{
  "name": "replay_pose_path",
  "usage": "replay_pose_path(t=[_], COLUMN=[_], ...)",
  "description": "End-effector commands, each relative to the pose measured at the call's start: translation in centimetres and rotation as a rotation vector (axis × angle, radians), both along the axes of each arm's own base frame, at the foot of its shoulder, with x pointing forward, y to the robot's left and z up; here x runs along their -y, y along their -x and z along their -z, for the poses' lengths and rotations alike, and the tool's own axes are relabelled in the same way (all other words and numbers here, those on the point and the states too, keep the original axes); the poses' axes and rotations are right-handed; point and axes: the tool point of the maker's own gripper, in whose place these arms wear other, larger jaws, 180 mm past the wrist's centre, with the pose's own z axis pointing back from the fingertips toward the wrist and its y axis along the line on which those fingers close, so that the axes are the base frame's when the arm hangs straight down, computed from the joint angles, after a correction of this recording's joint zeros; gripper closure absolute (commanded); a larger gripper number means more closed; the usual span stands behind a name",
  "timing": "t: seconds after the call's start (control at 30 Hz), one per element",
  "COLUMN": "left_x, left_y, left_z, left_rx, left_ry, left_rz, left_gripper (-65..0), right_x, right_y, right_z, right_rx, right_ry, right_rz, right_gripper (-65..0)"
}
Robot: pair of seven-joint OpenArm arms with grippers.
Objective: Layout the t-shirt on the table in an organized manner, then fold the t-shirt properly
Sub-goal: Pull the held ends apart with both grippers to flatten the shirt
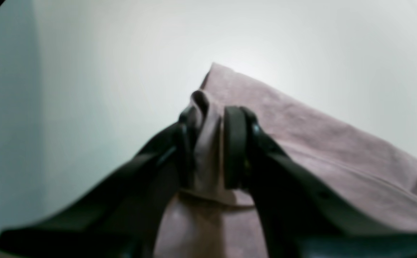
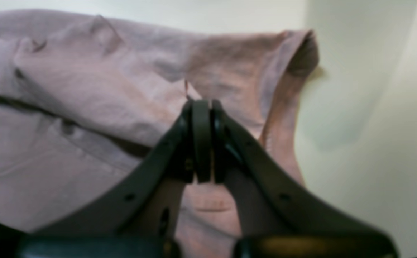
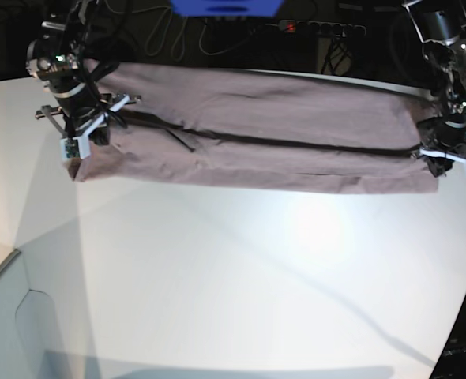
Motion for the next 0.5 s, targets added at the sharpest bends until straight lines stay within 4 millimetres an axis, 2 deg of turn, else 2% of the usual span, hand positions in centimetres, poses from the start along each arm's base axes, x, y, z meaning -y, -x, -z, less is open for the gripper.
replay_pose_path(t=[0.0, 0.03, 0.13, 0.2, 0.47], left_x=[-1.1, -1.1, -0.8, -0.9, -0.9], left_y=[-0.7, -0.7, -0.3, -0.2, -0.2], left_z=[-1.7, -1.7, -0.9, -0.7, -0.8], left_rx=[0.046, 0.045, -0.003, -0.025, -0.025], left_ry=[-0.032, -0.032, -0.013, -0.009, -0.009], left_rz=[-0.003, -0.003, 0.008, 0.013, 0.014], left_gripper=[-15.3, -18.2, -33.3, -40.1, -41.7], right_x=[0.1, 0.1, 0.0, 0.0, -0.1], right_y=[-0.6, -0.6, -0.2, -0.1, 0.2], right_z=[-0.9, -0.7, 0.1, 0.6, 2.1], right_rx=[0.041, 0.035, 0.014, 0.003, -0.035], right_ry=[0.0, -0.002, -0.011, -0.015, -0.032], right_rz=[-0.003, -0.002, 0.0, 0.0, 0.002], right_gripper=[0.0, 0.0, 0.0, 0.0, 0.0])
